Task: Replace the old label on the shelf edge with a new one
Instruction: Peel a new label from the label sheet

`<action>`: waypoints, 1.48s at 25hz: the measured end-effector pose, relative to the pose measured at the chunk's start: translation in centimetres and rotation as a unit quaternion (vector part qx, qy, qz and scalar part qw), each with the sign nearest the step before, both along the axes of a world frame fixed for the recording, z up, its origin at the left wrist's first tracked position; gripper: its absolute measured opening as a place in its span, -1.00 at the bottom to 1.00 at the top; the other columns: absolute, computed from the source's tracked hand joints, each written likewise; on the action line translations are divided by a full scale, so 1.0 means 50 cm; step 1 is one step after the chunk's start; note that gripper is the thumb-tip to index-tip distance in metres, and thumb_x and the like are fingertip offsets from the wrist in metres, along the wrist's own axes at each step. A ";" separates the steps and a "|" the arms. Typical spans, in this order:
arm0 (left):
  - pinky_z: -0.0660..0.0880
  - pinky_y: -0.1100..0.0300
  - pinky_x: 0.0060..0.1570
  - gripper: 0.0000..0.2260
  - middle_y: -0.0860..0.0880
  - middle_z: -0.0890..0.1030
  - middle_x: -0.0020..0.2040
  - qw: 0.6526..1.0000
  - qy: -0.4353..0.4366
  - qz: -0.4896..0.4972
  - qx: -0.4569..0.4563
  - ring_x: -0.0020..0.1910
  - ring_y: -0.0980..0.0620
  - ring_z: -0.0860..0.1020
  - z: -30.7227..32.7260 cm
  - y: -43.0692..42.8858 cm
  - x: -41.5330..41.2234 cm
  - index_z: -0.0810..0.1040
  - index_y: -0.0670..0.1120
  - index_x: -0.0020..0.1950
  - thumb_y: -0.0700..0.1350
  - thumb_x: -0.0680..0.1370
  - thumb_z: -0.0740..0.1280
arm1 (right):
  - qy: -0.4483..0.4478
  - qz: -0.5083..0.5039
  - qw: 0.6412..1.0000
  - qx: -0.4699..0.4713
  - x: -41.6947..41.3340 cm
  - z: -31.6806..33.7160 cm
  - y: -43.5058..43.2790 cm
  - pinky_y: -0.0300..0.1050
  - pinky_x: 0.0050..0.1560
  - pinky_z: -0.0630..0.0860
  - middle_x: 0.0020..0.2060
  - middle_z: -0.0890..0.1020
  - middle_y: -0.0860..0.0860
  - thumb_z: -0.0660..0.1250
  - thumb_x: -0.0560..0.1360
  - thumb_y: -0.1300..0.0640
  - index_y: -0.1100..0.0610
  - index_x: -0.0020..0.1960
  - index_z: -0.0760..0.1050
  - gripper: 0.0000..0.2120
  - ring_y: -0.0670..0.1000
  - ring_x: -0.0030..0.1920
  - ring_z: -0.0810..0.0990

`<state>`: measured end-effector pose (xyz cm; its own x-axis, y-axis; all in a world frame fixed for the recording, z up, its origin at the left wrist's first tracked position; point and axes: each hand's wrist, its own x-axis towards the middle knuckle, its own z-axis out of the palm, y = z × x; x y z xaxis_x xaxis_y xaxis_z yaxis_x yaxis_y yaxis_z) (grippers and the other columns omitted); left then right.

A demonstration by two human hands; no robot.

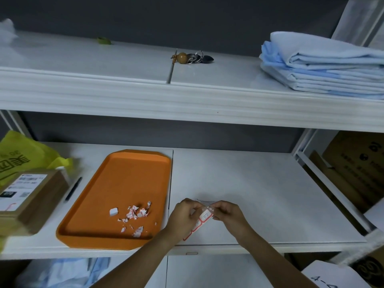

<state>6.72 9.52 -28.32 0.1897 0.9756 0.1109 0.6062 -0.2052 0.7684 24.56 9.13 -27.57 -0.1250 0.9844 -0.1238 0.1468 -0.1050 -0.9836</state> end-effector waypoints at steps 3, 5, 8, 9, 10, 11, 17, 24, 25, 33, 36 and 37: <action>0.36 0.61 -0.24 -0.77 0.00 0.67 0.10 1.000 -0.012 0.002 -0.003 -0.12 0.20 0.54 0.008 -0.001 0.001 0.66 -0.07 0.11 0.02 0.58 0.32 | 0.006 0.000 1.000 0.004 -0.001 0.002 -0.001 -0.23 -0.09 0.58 -0.22 0.70 0.02 0.38 0.51 0.24 0.13 -0.16 0.64 -0.89 -0.08 -0.17 0.65; 0.37 0.62 -0.27 -0.77 0.02 0.68 0.07 1.000 -0.017 0.009 -0.009 -0.16 0.21 0.54 0.012 -0.002 0.000 0.67 -0.07 0.09 0.04 0.57 0.33 | 0.003 0.003 1.000 0.006 -0.002 0.004 -0.002 -0.21 -0.08 0.58 -0.21 0.70 0.03 0.37 0.51 0.24 0.13 -0.15 0.64 -0.89 -0.08 -0.16 0.65; 0.41 0.56 -0.25 -0.77 0.04 0.69 0.04 0.999 -0.036 0.032 -0.026 -0.12 0.16 0.60 0.016 -0.002 0.004 0.67 -0.05 0.07 0.05 0.57 0.33 | -0.001 -0.001 1.000 -0.006 -0.002 0.005 -0.005 -0.24 -0.12 0.56 -0.20 0.71 0.02 0.37 0.52 0.23 0.13 -0.13 0.64 -0.91 -0.08 -0.16 0.66; 0.44 0.52 -0.20 -0.77 0.04 0.68 0.03 0.997 -0.045 0.044 -0.035 -0.08 0.12 0.62 0.016 -0.002 0.006 0.67 -0.05 0.07 0.06 0.57 0.33 | -0.005 -0.005 1.000 -0.012 -0.002 0.004 -0.006 -0.25 -0.14 0.55 -0.21 0.71 0.01 0.37 0.52 0.22 0.13 -0.12 0.63 -0.92 -0.08 -0.17 0.66; 0.48 0.46 -0.17 -0.77 0.05 0.68 0.02 0.996 -0.052 0.059 -0.045 -0.05 0.10 0.63 0.016 -0.001 0.007 0.66 -0.05 0.07 0.06 0.57 0.33 | -0.012 -0.008 1.000 -0.018 -0.001 0.003 -0.007 -0.26 -0.17 0.54 -0.22 0.71 0.00 0.37 0.52 0.21 0.13 -0.11 0.63 -0.93 -0.07 -0.18 0.67; 0.49 0.42 -0.15 -0.78 0.05 0.67 0.02 0.994 -0.056 0.075 -0.053 -0.03 0.09 0.63 0.014 0.000 0.008 0.65 -0.05 0.07 0.05 0.57 0.33 | -0.022 -0.009 0.999 -0.023 -0.001 0.002 -0.008 -0.26 -0.20 0.53 -0.22 0.71 0.01 0.37 0.52 0.21 0.13 -0.10 0.63 -0.93 -0.05 -0.18 0.68; 0.43 0.49 -0.19 -0.82 0.06 0.63 -0.13 0.983 -0.064 0.161 -0.058 -0.11 0.07 0.61 0.004 0.004 0.003 0.57 -0.07 -0.03 -0.02 0.63 0.23 | -0.081 -0.056 0.992 -0.080 0.004 0.001 -0.005 -0.22 -0.29 0.48 -0.32 0.70 0.05 0.38 0.44 0.22 0.19 -0.19 0.65 -0.91 -0.02 -0.29 0.68; 0.58 0.15 -0.26 -0.84 0.04 0.62 -0.29 0.974 -0.127 0.185 -0.015 -0.27 0.04 0.63 0.015 0.000 -0.019 0.45 -0.10 -0.13 -0.09 0.63 0.26 | -0.153 -0.127 0.960 -0.196 0.046 -0.029 -0.010 -0.20 -0.36 0.45 -0.35 0.68 0.11 0.40 0.42 0.26 0.28 -0.17 0.63 -0.92 0.01 -0.36 0.66; 0.62 0.04 -0.21 -0.85 0.03 0.65 -0.26 0.970 -0.164 0.175 -0.026 -0.24 0.04 0.66 0.016 -0.004 -0.018 0.45 -0.09 -0.13 -0.09 0.62 0.26 | -0.163 -0.127 0.957 -0.204 0.048 -0.030 -0.010 -0.19 -0.35 0.46 -0.33 0.68 0.13 0.41 0.42 0.25 0.27 -0.18 0.63 -0.93 0.03 -0.33 0.67; 0.65 -0.08 -0.17 -0.89 -0.02 0.68 -0.20 0.970 -0.207 0.124 0.003 -0.24 0.02 0.69 0.030 -0.024 -0.013 0.44 -0.04 -0.09 -0.06 0.60 0.30 | -0.206 -0.087 0.973 -0.063 0.011 0.047 -0.029 -0.20 -0.18 0.48 -0.22 0.68 -0.05 0.43 0.45 -0.02 0.08 -0.17 0.62 -0.83 -0.04 -0.22 0.64; 0.65 0.01 -0.15 -0.90 0.04 0.64 -0.19 0.971 -0.208 0.107 0.049 -0.18 0.05 0.67 0.052 -0.035 -0.012 0.45 -0.02 -0.10 -0.12 0.58 0.34 | -0.133 -0.072 0.988 -0.044 -0.025 0.107 -0.042 -0.22 -0.21 0.46 -0.22 0.70 -0.09 0.36 0.48 -0.17 0.01 -0.17 0.66 -0.73 -0.11 -0.28 0.63; 0.64 0.10 -0.14 -0.91 0.08 0.62 -0.18 0.972 -0.200 0.102 0.072 -0.17 0.07 0.65 0.060 -0.039 -0.012 0.47 -0.01 -0.09 -0.12 0.57 0.36 | -0.120 -0.078 0.989 -0.041 -0.038 0.123 -0.045 -0.20 -0.19 0.49 -0.21 0.70 -0.09 0.34 0.49 -0.19 0.01 -0.16 0.67 -0.71 -0.09 -0.26 0.63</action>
<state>6.10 7.59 -25.34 -0.0917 0.9573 0.2742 0.3043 -0.2352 0.9231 22.69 6.87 -21.41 0.0696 0.9749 -0.2115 0.3502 -0.2224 -0.9099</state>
